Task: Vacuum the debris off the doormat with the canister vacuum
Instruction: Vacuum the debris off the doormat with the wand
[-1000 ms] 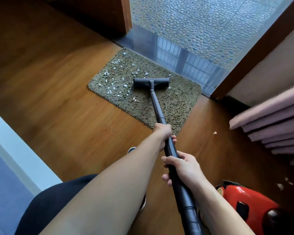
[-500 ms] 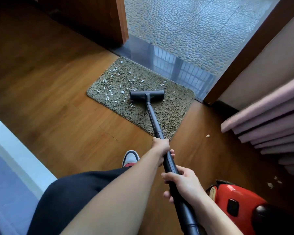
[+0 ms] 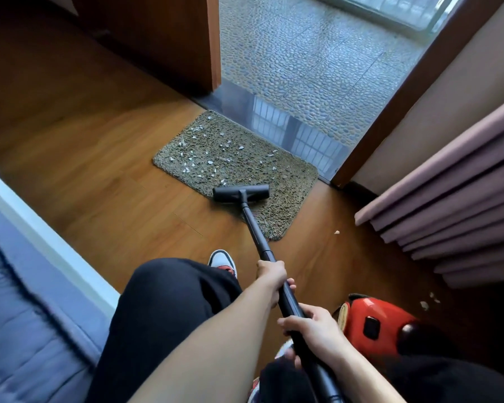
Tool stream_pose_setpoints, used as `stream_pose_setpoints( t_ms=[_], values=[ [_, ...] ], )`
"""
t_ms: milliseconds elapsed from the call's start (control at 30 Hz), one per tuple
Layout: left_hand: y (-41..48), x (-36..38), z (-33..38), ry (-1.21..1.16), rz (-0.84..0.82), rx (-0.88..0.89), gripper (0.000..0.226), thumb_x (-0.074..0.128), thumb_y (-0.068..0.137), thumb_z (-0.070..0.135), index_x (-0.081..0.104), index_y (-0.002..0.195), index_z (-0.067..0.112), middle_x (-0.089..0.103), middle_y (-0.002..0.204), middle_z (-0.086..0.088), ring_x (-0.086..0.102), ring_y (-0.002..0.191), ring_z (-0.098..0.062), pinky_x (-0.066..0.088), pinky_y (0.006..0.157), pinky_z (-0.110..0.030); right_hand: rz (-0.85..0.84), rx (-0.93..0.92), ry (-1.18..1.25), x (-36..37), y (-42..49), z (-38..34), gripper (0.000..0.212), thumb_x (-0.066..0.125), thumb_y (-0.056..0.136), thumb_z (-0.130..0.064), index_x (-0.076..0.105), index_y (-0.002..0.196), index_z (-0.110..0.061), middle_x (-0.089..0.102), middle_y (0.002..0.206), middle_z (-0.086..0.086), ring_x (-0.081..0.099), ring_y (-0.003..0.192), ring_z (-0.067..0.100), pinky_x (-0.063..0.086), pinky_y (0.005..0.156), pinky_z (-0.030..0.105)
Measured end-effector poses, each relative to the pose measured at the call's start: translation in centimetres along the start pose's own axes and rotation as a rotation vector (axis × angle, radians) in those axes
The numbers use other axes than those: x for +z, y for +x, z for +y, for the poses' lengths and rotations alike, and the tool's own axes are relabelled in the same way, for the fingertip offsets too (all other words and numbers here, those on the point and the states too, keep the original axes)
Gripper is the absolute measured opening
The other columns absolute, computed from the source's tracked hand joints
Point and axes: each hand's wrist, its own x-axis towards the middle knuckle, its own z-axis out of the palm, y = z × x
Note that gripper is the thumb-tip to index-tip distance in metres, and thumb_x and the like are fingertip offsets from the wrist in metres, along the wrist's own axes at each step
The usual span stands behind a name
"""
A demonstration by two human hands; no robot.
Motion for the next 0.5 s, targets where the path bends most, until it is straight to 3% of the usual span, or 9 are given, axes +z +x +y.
stream_pose_setpoints(
  t_ms=[267, 500],
  values=[
    [1.2, -1.3, 1.4, -0.068, 0.038, 0.02, 0.027, 0.046, 0.1, 0.014, 0.043, 0.124, 0.002, 0.046, 0.078, -0.01, 0.048, 0.046, -0.017, 0.044, 0.038, -0.02, -0.036, -0.036, -0.084, 0.9, 1.7, -1.2, 0.008, 0.064, 0.09, 0.001, 0.058, 0.094, -0.003, 0.052, 0.075, 0.017, 0.058, 0.04, 0.026, 0.044, 0.036, 0.025],
    [3.7, -2.6, 5.3, -0.099, 0.113, 0.024, 0.022, 0.047, 0.101, 0.016, 0.041, 0.12, 0.007, 0.046, 0.078, -0.009, 0.045, 0.047, -0.016, 0.042, 0.038, -0.02, -0.066, -0.018, -0.126, 1.8, 5.5, -4.6, 0.011, 0.065, 0.09, -0.004, 0.062, 0.101, -0.005, 0.051, 0.072, 0.014, 0.061, 0.045, 0.028, 0.047, 0.038, 0.027]
  ],
)
